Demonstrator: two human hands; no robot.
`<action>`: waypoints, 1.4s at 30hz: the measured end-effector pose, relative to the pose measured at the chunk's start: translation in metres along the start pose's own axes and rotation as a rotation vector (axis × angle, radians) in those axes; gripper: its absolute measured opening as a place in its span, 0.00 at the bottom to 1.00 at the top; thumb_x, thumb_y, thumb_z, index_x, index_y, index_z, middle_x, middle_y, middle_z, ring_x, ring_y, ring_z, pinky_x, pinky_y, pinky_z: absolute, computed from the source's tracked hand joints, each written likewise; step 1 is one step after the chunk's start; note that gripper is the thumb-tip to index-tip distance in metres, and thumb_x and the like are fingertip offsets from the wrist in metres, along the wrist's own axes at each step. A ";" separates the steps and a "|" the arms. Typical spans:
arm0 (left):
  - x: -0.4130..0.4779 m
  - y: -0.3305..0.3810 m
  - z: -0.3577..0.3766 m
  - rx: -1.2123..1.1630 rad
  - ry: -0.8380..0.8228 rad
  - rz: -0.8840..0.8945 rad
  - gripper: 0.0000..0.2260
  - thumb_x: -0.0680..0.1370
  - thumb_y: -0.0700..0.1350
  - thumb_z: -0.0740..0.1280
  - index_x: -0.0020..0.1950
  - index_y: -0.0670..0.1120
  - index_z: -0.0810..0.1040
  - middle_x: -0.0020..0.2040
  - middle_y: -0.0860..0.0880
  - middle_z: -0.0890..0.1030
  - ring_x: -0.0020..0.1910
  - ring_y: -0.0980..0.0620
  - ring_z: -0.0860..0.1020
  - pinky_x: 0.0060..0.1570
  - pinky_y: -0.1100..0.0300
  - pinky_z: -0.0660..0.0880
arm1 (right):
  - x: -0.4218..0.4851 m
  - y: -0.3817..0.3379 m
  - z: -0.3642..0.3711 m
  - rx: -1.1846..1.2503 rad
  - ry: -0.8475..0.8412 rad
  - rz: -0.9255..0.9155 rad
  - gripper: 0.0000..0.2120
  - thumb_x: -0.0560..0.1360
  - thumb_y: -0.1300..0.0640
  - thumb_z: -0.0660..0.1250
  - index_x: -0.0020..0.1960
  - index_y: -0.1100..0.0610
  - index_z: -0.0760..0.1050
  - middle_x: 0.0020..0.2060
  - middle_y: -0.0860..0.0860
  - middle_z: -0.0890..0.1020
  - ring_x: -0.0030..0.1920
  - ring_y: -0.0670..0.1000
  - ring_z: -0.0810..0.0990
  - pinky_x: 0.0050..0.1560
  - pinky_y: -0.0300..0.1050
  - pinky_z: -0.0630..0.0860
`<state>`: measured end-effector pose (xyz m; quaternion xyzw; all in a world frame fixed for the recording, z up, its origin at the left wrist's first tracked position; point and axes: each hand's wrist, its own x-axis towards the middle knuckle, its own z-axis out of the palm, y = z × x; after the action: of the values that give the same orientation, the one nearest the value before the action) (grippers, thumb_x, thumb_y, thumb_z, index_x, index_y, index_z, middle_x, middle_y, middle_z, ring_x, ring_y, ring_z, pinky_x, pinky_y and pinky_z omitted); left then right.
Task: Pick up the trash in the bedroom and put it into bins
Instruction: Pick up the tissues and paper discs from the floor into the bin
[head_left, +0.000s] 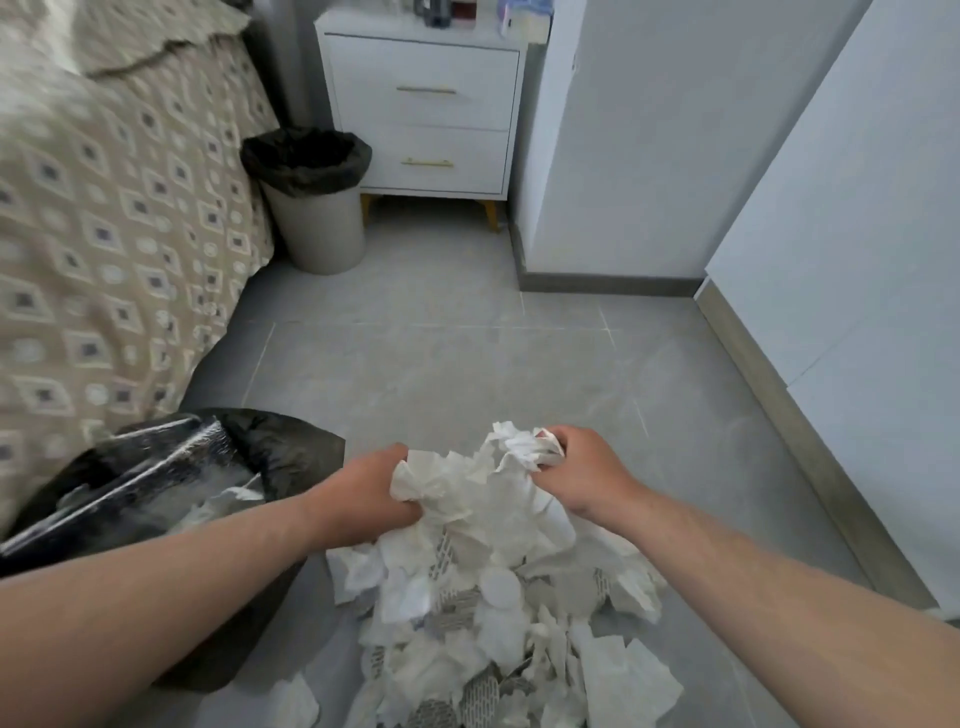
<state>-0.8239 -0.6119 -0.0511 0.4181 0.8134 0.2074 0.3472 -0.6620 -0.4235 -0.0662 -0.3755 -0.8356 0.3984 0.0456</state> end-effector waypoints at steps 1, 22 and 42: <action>-0.010 0.005 -0.008 -0.030 0.011 0.010 0.10 0.71 0.42 0.68 0.51 0.43 0.76 0.47 0.46 0.80 0.45 0.53 0.78 0.42 0.59 0.74 | -0.003 -0.011 -0.001 0.028 0.015 0.003 0.05 0.68 0.59 0.70 0.39 0.60 0.76 0.31 0.51 0.77 0.32 0.48 0.71 0.34 0.44 0.66; -0.106 -0.170 -0.088 -0.673 0.668 -0.202 0.17 0.66 0.35 0.76 0.48 0.53 0.78 0.40 0.57 0.85 0.40 0.60 0.82 0.39 0.62 0.76 | 0.000 -0.092 0.036 0.357 0.119 0.121 0.06 0.72 0.66 0.70 0.40 0.57 0.76 0.29 0.50 0.77 0.27 0.48 0.72 0.25 0.37 0.63; -0.047 -0.234 -0.008 0.508 -0.124 -0.571 0.21 0.73 0.53 0.59 0.65 0.52 0.74 0.63 0.51 0.77 0.61 0.49 0.76 0.58 0.52 0.74 | 0.001 -0.094 0.060 0.343 0.056 0.169 0.07 0.71 0.66 0.72 0.45 0.57 0.80 0.41 0.54 0.85 0.42 0.57 0.83 0.41 0.49 0.77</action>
<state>-0.9363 -0.7830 -0.1743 0.2595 0.9000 -0.1315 0.3247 -0.7410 -0.4980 -0.0417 -0.4420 -0.7194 0.5267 0.0984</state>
